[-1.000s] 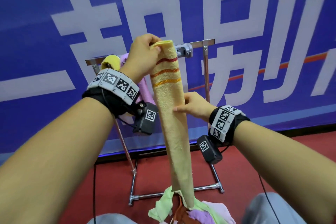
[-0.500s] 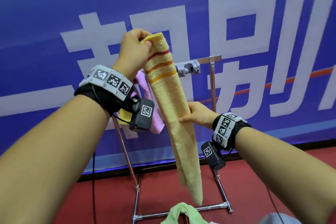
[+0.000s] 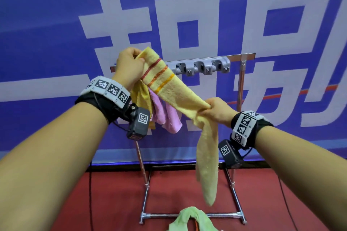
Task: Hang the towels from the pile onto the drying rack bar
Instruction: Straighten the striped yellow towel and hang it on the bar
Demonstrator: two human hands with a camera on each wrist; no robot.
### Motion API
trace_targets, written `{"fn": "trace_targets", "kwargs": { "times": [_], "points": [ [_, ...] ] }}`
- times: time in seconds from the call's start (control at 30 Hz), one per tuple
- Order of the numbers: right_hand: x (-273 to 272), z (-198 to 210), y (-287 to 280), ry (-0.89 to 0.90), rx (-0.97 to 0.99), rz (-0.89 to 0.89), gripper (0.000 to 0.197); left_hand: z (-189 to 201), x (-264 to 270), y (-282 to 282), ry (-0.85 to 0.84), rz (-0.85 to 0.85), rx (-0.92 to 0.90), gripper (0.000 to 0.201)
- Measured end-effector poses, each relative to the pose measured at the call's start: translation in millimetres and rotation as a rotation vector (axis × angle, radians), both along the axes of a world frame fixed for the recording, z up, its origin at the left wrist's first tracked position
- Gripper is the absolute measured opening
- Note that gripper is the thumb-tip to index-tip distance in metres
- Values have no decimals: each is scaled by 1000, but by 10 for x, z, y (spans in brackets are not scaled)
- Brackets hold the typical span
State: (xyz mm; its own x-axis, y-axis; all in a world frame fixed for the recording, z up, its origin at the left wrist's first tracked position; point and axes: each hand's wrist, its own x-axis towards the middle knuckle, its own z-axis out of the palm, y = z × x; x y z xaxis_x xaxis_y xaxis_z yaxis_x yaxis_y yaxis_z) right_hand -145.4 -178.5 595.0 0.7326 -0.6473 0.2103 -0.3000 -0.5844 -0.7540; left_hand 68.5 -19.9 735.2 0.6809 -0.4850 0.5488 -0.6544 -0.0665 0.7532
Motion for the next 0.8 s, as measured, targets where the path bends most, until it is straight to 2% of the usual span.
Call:
{"fn": "trace_targets", "kwargs": {
  "times": [0.13, 0.23, 0.3, 0.37, 0.43, 0.57, 0.8],
  "points": [
    [14, 127, -43, -39, -124, -79, 11, -322, 163, 5, 40, 26, 155, 13],
    [24, 281, -42, -99, -153, -98, 18, -576, 243, -25, 30, 29, 387, 18],
    [48, 378, -25, -131, -149, -88, 16, -731, 239, -52, 22, -23, 573, 21],
    [87, 461, -18, -137, -162, -67, 15, -838, 143, -89, 36, -155, 682, 28],
    [131, 542, -1, -126, -197, -49, 14, -858, -31, -143, 7, -292, 668, 32],
    [196, 686, 36, -83, -288, -22, 18, -716, -470, -319, 1, -479, 500, 33],
    [74, 839, -36, -65, -290, -65, 16, -632, -825, -576, -3, -535, 459, 49]
  ]
}}
